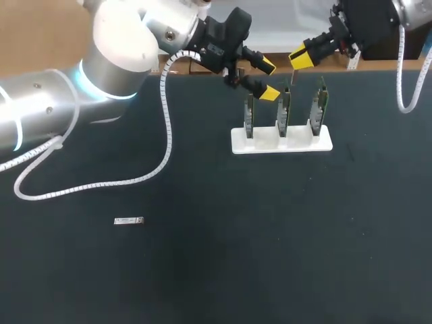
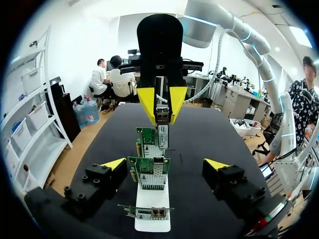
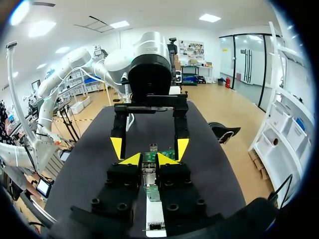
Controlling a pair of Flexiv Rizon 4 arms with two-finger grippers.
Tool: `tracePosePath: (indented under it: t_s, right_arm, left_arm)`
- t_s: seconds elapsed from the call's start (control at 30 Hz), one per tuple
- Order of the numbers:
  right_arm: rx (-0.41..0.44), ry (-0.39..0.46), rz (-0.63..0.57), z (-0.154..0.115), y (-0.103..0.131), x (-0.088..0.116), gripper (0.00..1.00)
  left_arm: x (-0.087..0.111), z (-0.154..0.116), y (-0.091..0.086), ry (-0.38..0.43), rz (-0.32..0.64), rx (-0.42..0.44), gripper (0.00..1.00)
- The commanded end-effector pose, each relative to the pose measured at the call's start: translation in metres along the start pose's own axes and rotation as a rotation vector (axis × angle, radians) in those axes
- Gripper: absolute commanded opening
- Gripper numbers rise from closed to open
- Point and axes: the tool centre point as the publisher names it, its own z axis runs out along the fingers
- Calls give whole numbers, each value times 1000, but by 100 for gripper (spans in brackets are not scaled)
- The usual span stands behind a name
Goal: Pick up the optical module with the left hand, and insert it into the network port with the right hand.
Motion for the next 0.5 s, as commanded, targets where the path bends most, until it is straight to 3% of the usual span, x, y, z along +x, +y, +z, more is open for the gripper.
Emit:
tracePosePath:
  t_s: [0.03,0.5]
  right_arm:
    - [-9,3,-4,3,-3,1,0]
    - [-17,17,-26,10,-2,3,0]
  left_arm:
    - [0,0,-1,0,1,-4,100]
    - [0,0,-1,0,1,-4,100]
